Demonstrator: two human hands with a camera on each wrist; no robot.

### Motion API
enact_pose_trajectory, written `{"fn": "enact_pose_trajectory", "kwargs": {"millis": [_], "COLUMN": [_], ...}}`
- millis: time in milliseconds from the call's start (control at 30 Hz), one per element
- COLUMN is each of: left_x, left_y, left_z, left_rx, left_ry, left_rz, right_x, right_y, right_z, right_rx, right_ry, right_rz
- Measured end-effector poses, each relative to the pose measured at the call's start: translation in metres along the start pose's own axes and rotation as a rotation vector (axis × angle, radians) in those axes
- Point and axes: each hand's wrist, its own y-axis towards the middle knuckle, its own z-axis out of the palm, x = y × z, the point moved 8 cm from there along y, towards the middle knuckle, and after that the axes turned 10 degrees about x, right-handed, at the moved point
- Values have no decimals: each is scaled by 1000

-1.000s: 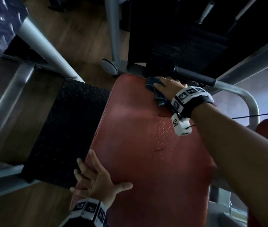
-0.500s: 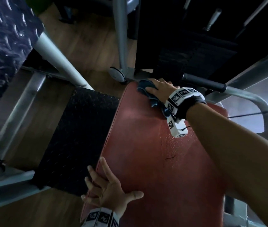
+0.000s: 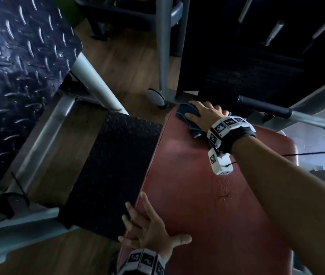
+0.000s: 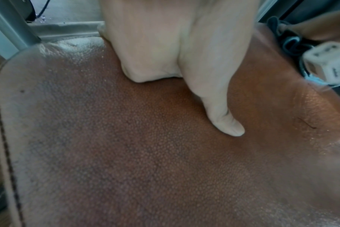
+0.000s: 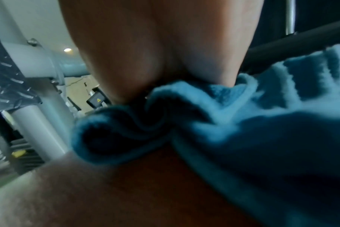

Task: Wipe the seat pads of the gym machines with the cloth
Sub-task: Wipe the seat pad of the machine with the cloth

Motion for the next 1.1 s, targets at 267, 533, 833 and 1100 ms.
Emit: {"fn": "enact_pose_trajectory", "kwargs": {"millis": [267,533,833,1100], "left_x": [-2,-2,-4,-4], "left_y": [-2,-2,-6,-5], "left_z": [0,-1,-3,-1], "left_rx": [-39,-68,-119,-146], "left_ry": [23,38,53,50], "left_rz": [52,87,58,44], "right_x": [25,-82,-122,-91], "right_y": [8,-105,-271,-280], "right_z": [-5,-53,129,139], "right_rx": [-32,-413,-291,-221], "right_ry": [19,330,233,260], "right_rz": [-109,-122,218,198]}}
